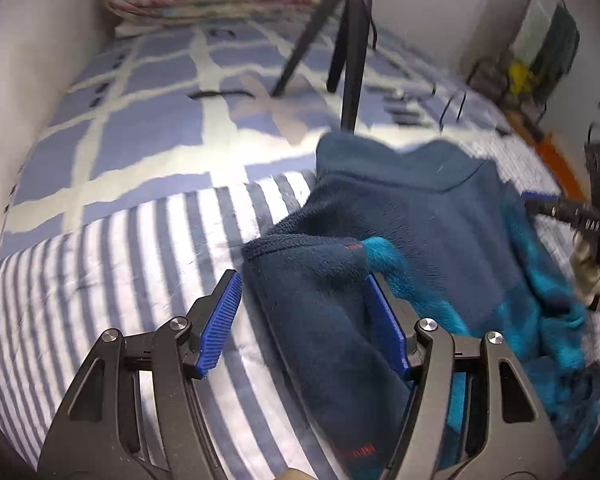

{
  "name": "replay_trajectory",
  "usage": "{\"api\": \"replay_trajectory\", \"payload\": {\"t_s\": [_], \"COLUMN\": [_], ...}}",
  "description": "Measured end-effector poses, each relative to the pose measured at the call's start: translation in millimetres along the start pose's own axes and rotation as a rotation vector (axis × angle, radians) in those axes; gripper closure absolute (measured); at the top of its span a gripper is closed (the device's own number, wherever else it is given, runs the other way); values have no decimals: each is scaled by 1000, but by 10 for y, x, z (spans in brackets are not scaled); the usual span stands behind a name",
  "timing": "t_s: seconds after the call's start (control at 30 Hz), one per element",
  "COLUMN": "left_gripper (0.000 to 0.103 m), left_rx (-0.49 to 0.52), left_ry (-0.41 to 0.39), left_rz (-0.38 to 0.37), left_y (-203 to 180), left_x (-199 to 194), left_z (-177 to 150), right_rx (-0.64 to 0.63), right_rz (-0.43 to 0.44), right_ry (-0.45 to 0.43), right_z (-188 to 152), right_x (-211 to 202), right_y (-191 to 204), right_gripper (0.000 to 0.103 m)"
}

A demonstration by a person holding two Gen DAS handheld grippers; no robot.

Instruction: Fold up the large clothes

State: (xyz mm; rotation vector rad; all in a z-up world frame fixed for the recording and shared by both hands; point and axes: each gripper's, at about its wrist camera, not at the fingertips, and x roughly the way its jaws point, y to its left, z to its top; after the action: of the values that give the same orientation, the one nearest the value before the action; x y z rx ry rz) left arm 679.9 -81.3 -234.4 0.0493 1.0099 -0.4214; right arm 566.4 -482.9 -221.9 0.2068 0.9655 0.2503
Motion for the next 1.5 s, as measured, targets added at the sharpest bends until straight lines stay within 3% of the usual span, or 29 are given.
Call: {"api": "replay_trajectory", "payload": {"t_s": [0.3,0.37,0.4,0.43,0.47,0.5,0.6,0.9,1.13,1.37,1.5], "left_gripper": [35,52,59,80,91,91,95,97,97,97,97], "left_rx": [40,43,44,50,54,59,78,70,121,167,194], "left_ry": [-23,-30,-37,-46,-48,-53,-74,-189,-250,-297,-293], "left_rz": [-2,0,-4,1,4,2,11,-7,-17,-37,-33], "left_y": [-110,-147,-168,-192,-205,-225,-263,-444,-840,-1267,-1443], "left_x": [273,293,293,285,280,264,189,-477,-1217,-2020,-2277], "left_z": [171,192,200,209,222,225,217,163,-66,-563,-907], "right_rx": [-2,-22,-34,-46,-51,-54,-57,-85,-153,-210,-245], "right_rz": [53,62,56,49,42,34,31,19,32,33,20], "right_ry": [-4,-4,-3,3,3,-2,-25,-136,-192,-209,-201], "right_z": [105,132,139,145,144,143,145,137,33,-327,-676], "right_x": [311,337,353,378,392,394,350,-158,-867,-1612,-1941], "right_y": [-4,50,83,114,126,139,146,342,762,1101,1267], "right_gripper": [47,56,65,71,76,89,93,94,95,95,95]}}
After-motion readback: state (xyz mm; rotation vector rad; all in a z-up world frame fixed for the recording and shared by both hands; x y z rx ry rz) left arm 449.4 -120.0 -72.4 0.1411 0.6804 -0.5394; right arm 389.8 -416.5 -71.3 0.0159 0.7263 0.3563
